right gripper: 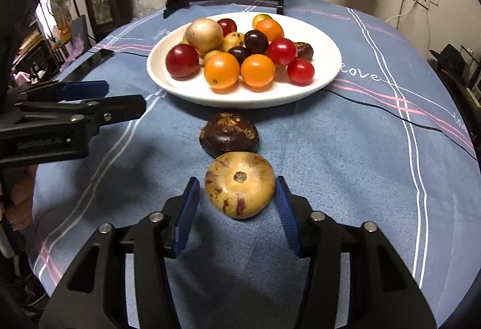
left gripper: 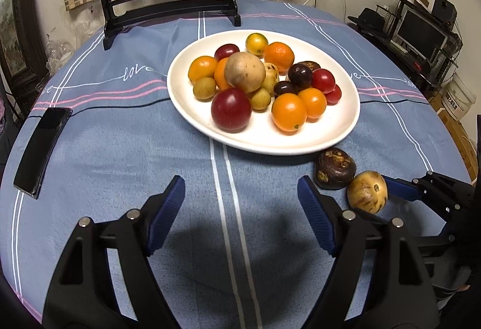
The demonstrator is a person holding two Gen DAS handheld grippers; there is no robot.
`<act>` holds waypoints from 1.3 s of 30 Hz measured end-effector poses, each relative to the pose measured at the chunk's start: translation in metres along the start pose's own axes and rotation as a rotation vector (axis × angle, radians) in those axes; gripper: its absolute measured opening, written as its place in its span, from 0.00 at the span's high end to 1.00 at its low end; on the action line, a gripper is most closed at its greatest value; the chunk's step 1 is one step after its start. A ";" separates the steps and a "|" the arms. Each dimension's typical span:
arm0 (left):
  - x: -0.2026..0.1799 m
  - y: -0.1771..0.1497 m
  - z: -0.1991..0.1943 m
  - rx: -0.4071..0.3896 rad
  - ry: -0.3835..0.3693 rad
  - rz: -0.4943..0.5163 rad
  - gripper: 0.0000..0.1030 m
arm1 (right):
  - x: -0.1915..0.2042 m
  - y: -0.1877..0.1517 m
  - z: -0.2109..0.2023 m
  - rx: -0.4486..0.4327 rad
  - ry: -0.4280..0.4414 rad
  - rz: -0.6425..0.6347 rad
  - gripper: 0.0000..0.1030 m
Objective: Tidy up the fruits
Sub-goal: 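Grasp a dark brown fruit with the left gripper while the right grasps a speckled pale fruit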
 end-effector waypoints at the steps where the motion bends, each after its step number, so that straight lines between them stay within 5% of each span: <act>1: 0.000 -0.001 0.001 0.004 -0.003 -0.002 0.23 | -0.001 0.001 0.001 0.000 -0.005 0.000 0.57; 27: -0.087 -0.019 0.054 0.127 -0.074 0.087 0.24 | -0.075 -0.015 -0.045 -0.089 -0.057 0.119 0.58; 30: -0.092 -0.016 0.059 0.123 -0.067 0.101 0.31 | -0.077 -0.016 -0.045 -0.090 -0.050 0.124 0.58; 33: -0.094 -0.012 0.059 0.117 -0.071 0.093 0.53 | -0.077 -0.016 -0.044 -0.087 -0.046 0.126 0.58; 39: -0.087 -0.014 0.051 0.128 -0.092 0.064 0.54 | -0.074 -0.012 -0.045 -0.094 -0.042 0.122 0.58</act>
Point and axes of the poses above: each gripper's, at about its wrist camera, not at the fingertips, and z roughly the way its jaws point, x to its left, y to its top, the point moved 10 cm from there along z, roughly the way its jaws point, and after that the axes turned 10 degrees about -x, right-handed, at the moved point
